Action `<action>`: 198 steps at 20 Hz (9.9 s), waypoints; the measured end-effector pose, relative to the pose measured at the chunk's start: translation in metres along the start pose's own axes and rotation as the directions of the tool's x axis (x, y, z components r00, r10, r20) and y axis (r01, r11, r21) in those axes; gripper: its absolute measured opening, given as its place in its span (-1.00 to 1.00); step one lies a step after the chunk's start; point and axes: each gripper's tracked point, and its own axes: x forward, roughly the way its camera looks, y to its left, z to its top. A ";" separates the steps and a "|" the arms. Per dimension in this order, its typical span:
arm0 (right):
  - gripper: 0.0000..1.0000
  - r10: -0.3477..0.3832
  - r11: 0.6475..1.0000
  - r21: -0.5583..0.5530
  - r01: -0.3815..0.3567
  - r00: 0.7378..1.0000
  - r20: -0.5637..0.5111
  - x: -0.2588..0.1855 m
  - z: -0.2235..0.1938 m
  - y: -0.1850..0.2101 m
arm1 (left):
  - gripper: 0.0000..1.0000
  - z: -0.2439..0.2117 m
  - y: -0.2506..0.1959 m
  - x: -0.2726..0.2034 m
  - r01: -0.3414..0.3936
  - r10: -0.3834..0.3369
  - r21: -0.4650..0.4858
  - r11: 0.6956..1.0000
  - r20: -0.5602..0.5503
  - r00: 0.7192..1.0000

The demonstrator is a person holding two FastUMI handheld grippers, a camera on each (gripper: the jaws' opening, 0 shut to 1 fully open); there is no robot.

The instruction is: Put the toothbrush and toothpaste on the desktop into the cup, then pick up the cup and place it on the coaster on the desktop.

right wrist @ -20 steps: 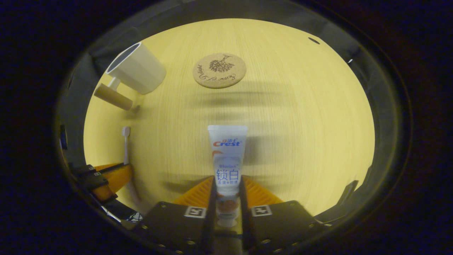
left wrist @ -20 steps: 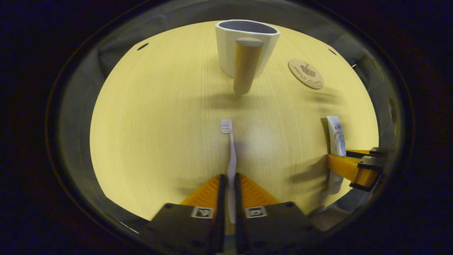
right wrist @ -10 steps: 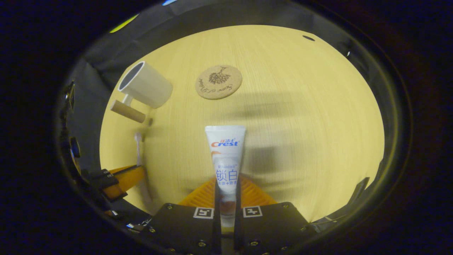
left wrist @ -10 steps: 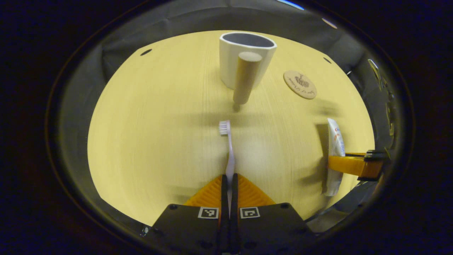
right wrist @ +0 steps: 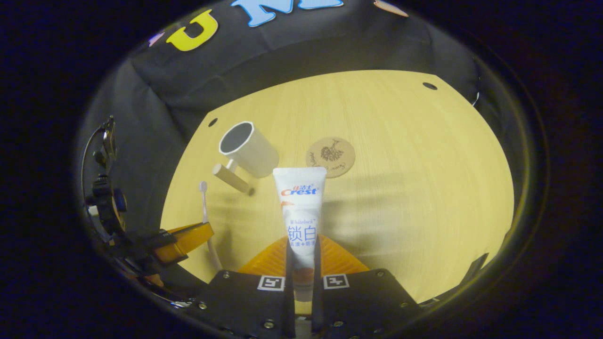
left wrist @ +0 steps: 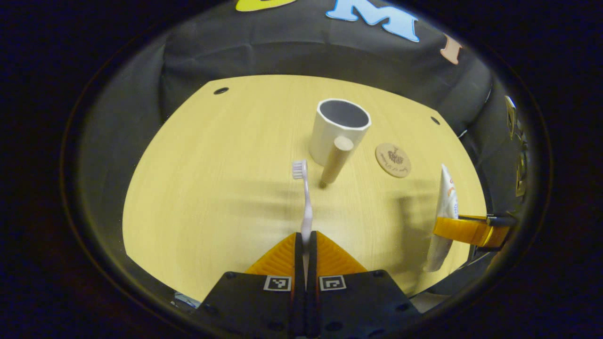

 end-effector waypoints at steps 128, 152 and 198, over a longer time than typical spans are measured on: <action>0.53 -0.023 0.979 -0.168 0.112 0.888 0.458 -0.005 0.183 -0.006 | 0.92 0.090 -0.055 0.067 0.168 -0.144 0.158 0.973 -0.156 0.977; 0.53 -0.096 0.986 -0.077 0.145 0.888 0.449 -0.008 0.172 -0.034 | -0.13 0.080 -0.036 0.109 0.096 -0.022 0.275 0.957 -0.260 0.965; 0.53 -0.245 0.970 0.117 0.215 0.857 0.453 -0.047 0.145 -0.106 | -0.17 0.068 -0.207 0.134 0.225 -0.127 0.455 0.862 -0.235 0.964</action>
